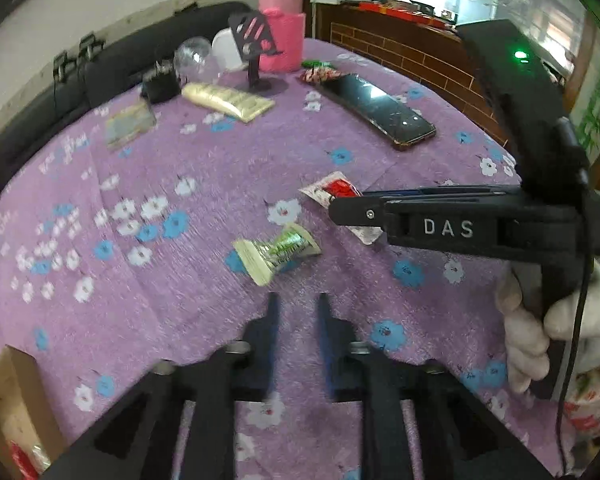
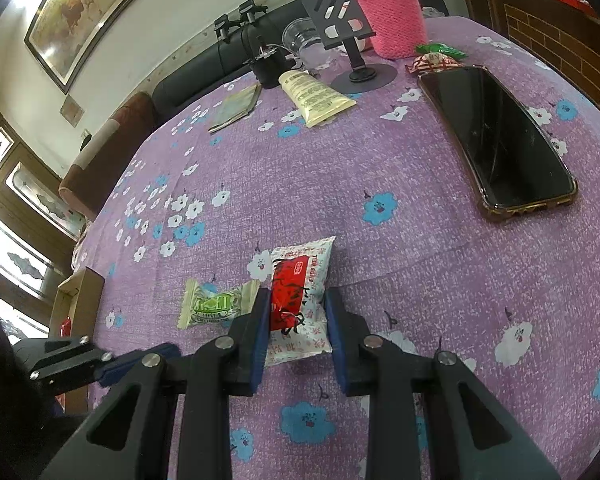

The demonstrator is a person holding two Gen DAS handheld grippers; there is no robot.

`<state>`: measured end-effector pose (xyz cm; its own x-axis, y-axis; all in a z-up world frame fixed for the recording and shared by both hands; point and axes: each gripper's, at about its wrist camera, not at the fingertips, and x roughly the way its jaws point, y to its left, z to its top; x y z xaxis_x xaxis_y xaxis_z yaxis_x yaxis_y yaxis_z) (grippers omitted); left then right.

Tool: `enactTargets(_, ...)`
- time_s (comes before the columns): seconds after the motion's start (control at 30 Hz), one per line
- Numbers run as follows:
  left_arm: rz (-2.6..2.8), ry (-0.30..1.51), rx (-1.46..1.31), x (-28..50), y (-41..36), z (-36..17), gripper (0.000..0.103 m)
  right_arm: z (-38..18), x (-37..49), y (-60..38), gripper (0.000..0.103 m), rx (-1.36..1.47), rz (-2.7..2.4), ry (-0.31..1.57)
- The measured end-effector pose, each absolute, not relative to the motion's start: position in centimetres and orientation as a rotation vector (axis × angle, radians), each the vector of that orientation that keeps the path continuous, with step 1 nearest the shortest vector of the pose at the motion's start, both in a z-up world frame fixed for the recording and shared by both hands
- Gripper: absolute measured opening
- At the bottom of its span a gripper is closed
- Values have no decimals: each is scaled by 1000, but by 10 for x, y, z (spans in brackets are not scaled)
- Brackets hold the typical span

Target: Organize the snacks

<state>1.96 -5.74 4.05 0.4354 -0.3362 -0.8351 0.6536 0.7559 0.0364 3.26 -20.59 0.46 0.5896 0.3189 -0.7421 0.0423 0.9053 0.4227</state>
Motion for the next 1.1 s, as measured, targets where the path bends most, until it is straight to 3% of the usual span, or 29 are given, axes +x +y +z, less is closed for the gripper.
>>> enactTargets(0.03, -624, 912, 399, 20, -58, 43, 59, 5, 32, -208, 26, 435, 165, 933)
enactTargets(0.07, -611, 889, 409, 22, -58, 45, 71, 5, 32, -211, 26, 452, 161, 930)
enactTargets(0.4, -636, 885, 559, 59, -94, 16, 72, 12, 28, -229, 26, 520, 131, 893)
enactTargets(0.43, -646, 897, 553, 59, -95, 14, 71, 12, 29, -229, 26, 519, 132, 894)
enactTargets(0.53, -678, 930, 499, 59, -94, 14, 48, 12, 29, -227, 26, 508, 129, 893)
enactTargets(0.6, -657, 917, 516, 53, -97, 14, 46, 12, 30, -226, 26, 502, 125, 892)
enactTargets(0.67, -663, 921, 506, 49, -97, 14, 35, 11, 30, -226, 26, 501, 124, 895)
enactTargets(1.1, -666, 881, 289, -2, -49, 54, 34, 17, 26, -212, 26, 461, 171, 862)
